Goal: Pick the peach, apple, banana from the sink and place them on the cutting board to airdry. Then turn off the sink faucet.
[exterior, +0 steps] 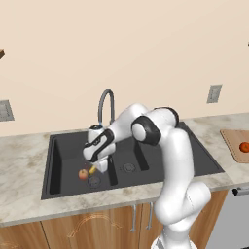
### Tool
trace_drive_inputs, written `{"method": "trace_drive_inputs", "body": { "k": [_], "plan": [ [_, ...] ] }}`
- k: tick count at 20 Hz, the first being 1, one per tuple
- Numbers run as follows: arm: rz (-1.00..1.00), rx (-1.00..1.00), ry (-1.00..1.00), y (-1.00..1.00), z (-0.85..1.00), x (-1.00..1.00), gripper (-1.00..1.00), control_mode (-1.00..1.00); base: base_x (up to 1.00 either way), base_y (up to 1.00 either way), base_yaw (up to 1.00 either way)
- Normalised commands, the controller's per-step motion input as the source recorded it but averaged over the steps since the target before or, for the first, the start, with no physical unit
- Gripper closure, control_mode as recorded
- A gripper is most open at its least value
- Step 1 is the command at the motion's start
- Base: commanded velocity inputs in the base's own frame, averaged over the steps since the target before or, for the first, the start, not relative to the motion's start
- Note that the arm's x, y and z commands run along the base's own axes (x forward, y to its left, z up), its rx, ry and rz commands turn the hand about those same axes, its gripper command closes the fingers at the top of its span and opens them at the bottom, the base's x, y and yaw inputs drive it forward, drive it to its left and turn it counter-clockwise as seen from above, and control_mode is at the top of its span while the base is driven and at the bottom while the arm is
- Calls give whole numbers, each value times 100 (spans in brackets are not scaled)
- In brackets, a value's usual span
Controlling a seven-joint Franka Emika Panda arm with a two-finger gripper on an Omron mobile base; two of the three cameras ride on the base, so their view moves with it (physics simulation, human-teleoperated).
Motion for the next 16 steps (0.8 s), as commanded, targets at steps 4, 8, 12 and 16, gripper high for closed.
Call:
{"method": "trace_drive_inputs", "body": {
  "k": [4,8,12,16],
  "plan": [
    [3,9,-10,0,64,-35,100,-100,0,0,0],
    [5,6,-9,0,76,-35,100,-100,0,0,0],
    [5,3,-7,0,80,-33,100,-100,0,0,0],
    [6,0,-6,4,82,-32,100,-100,0,0,0]
  ]
}}
